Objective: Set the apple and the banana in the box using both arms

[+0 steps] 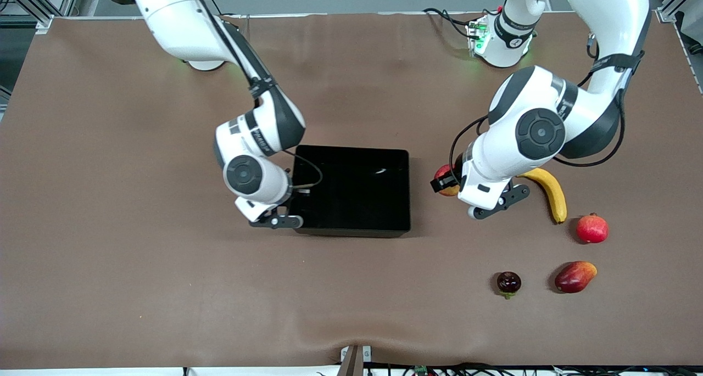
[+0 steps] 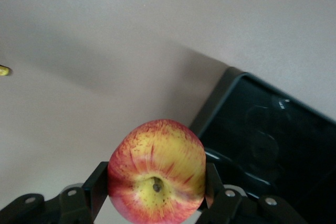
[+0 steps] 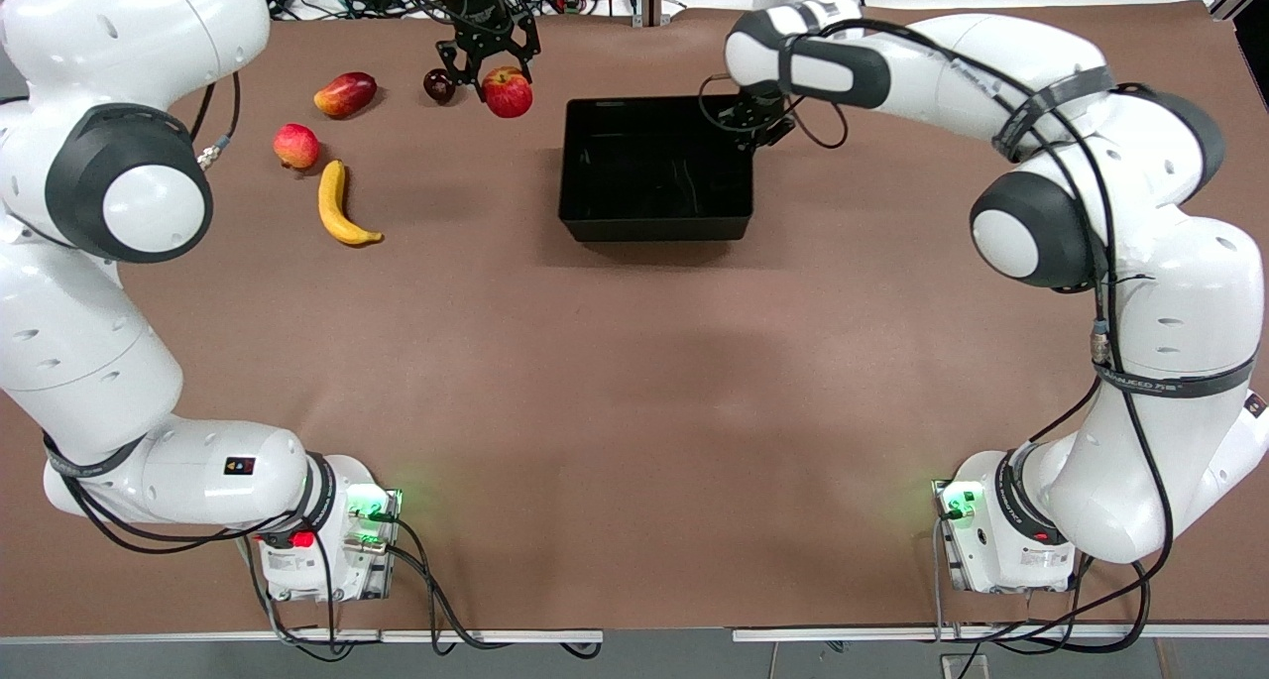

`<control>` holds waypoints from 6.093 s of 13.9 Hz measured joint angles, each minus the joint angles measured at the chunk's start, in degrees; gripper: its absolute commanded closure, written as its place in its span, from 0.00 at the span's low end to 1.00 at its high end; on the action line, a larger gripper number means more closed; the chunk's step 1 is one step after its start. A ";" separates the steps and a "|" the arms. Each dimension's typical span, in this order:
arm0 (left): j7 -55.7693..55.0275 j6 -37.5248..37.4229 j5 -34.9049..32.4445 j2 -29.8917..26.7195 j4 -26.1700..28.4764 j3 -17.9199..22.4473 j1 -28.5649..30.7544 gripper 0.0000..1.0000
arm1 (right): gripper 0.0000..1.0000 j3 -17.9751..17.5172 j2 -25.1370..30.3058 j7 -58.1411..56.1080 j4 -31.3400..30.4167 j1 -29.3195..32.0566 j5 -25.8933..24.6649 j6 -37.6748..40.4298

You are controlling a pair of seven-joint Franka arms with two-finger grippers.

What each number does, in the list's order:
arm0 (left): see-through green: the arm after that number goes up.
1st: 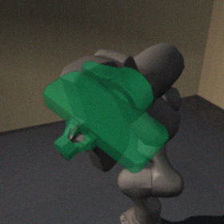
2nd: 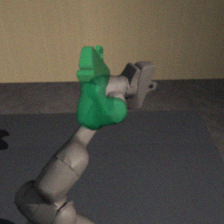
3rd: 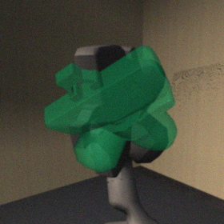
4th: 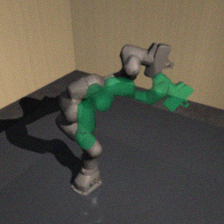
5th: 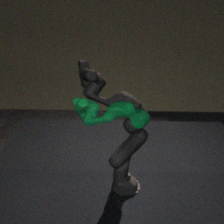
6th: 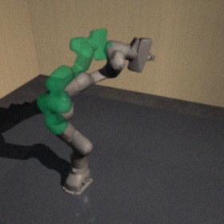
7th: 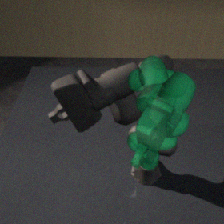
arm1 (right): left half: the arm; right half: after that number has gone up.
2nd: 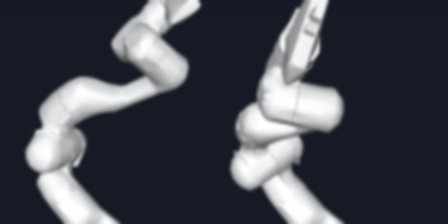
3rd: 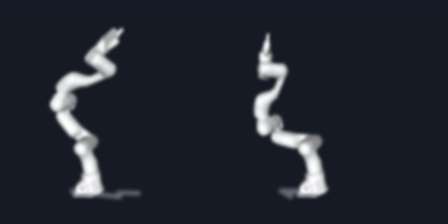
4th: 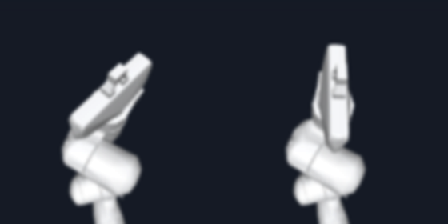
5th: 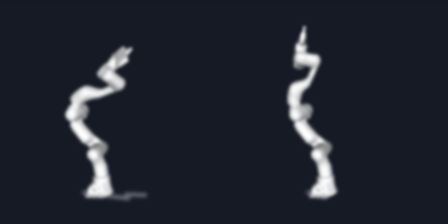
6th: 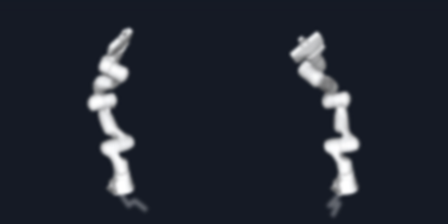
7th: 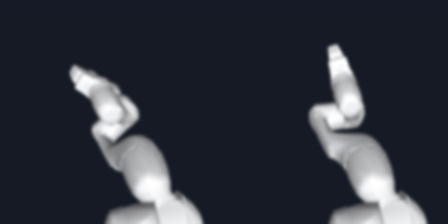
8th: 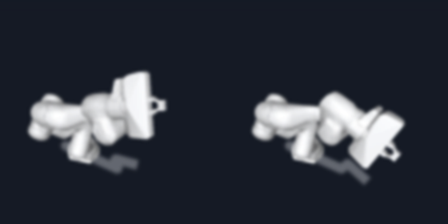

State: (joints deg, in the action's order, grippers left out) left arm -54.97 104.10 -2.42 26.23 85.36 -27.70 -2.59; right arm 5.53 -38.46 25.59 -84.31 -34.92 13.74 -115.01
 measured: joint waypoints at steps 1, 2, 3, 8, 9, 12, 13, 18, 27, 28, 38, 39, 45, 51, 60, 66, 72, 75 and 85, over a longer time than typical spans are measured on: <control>-1.19 0.59 0.00 0.37 -0.08 -0.01 -0.36 1.00 | 1.00 0.06 -0.48 0.31 0.10 -0.71 1.25 -0.58; -2.72 1.22 0.01 0.72 -0.13 -0.05 -0.96 1.00 | 1.00 0.17 -0.91 0.40 0.14 -1.24 3.37 -1.29; -4.60 2.03 0.01 1.15 -0.15 -0.08 -1.83 1.00 | 1.00 0.43 -1.28 0.41 0.22 -1.75 5.53 -1.91; -11.95 6.29 0.01 5.80 -0.14 -0.07 -6.43 1.00 | 1.00 2.26 -2.19 0.62 0.61 -4.03 7.64 -2.39; -12.70 7.09 0.01 6.83 -0.15 -0.06 -6.86 1.00 | 1.00 2.27 -2.51 0.82 0.62 -4.24 7.65 -2.62; -14.40 8.70 0.01 9.23 -0.15 -0.01 -7.70 1.00 | 1.00 2.28 -3.68 2.14 0.66 -5.06 7.73 -5.28; -15.03 8.78 0.01 9.89 -0.12 0.07 -7.93 1.00 | 1.00 2.29 -4.10 2.65 0.72 -5.44 7.77 -6.10; -16.79 8.77 -2.40 12.88 1.73 0.58 -8.06 1.00 | 0.52 2.31 -4.33 3.28 0.90 -6.11 7.88 -6.44; -22.79 11.83 -5.82 14.22 6.53 0.76 -8.11 0.87 | 0.00 2.98 -4.25 3.09 1.67 -6.07 7.94 -13.28; -23.32 12.29 -5.89 14.54 6.71 0.88 -8.11 0.78 | 0.00 3.26 -4.02 3.06 2.14 -5.98 7.92 -13.29; -23.57 11.25 -12.82 13.27 2.39 1.14 -7.53 0.00 | 0.00 3.82 16.28 2.53 4.60 5.67 1.15 11.93; -22.52 8.48 -12.83 11.64 0.41 1.15 -7.00 0.00 | 0.00 3.23 18.33 2.00 4.59 7.89 0.87 14.49; -7.28 -2.00 -10.68 2.31 -4.05 1.06 2.78 0.00 | 0.00 -6.57 28.02 -3.12 4.28 23.50 -8.65 24.29; 0.88 -2.68 -12.85 2.36 5.04 1.17 14.14 0.00 | 0.00 -8.89 31.18 -18.52 3.43 35.29 -11.94 29.42; 19.49 21.21 -16.64 2.29 25.73 1.32 30.29 0.00 | 0.00 -3.90 36.34 -31.61 -4.59 38.92 -15.39 30.56; 23.81 25.32 -20.48 2.41 29.82 1.33 33.28 0.11 | 0.00 -3.42 37.30 -32.84 -6.76 38.92 -14.40 32.52; 24.65 29.37 -22.32 3.72 32.58 1.38 34.88 0.66 | 0.00 -3.47 37.30 -32.85 -8.47 38.90 -13.27 31.37; 24.71 30.19 -22.40 4.39 32.58 1.35 35.93 1.00 | 0.00 -3.47 37.30 -32.89 -8.50 38.90 -13.23 28.95; 20.25 11.23 -11.56 -3.73 21.87 -16.88 35.90 1.00 | 0.00 -3.29 37.02 -33.03 -9.74 38.91 -13.34 27.62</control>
State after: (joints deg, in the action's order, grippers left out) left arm -34.72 115.34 -13.98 22.49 107.22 -44.57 33.31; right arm 2.25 -1.44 -7.44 -94.05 3.99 0.40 -87.38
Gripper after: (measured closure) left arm 0.612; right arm 0.000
